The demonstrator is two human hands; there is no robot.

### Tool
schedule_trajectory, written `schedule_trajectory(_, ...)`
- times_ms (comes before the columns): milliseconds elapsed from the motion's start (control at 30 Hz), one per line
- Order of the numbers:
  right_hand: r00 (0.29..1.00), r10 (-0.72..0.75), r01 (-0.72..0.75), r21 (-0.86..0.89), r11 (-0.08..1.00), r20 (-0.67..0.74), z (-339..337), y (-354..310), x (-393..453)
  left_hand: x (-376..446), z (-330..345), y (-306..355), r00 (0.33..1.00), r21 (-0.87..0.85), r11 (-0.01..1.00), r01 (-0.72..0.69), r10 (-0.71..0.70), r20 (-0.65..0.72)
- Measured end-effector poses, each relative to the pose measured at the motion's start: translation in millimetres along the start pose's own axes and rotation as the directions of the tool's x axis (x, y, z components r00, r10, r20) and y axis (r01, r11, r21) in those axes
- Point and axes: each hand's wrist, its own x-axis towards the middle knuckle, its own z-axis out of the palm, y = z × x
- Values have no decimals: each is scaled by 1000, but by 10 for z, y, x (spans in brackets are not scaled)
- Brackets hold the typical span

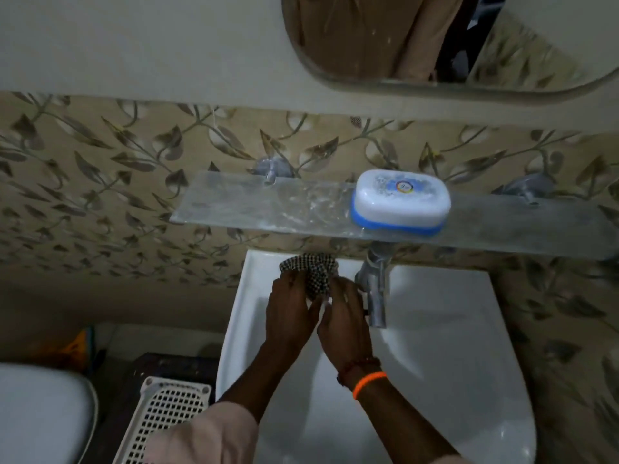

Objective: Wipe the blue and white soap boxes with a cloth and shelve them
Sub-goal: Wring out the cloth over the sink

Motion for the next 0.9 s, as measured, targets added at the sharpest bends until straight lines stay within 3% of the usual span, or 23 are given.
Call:
schedule_trajectory(233,998,58,-43,-329,943,37,307,137,463,262,35,-59,999,38,998,-46,47,-28)
schedule_trajectory(333,997,77,-67,-342,937,15,275,131,542,289,-21,-119,995,-34,996,-86,84,-49)
schedule_trajectory(533,999,20,-20,-19,1000,33,108,120,430,258,-259,-283,987,-157,976,-150,137,-89)
schedule_trajectory(700,1000,-12,13,281,960,-5,-120,-31,288,50,-666,-217,980,-254,947,-198,192,-47)
schedule_trajectory(800,990,-39,-23,422,906,137,-310,-141,199,-87,-979,-123,964,-257,931,-258,268,1)
schedule_trajectory(900,924,-146,-19,423,906,353,-483,-268,147,-248,-1273,-48,945,-238,920,-311,326,23)
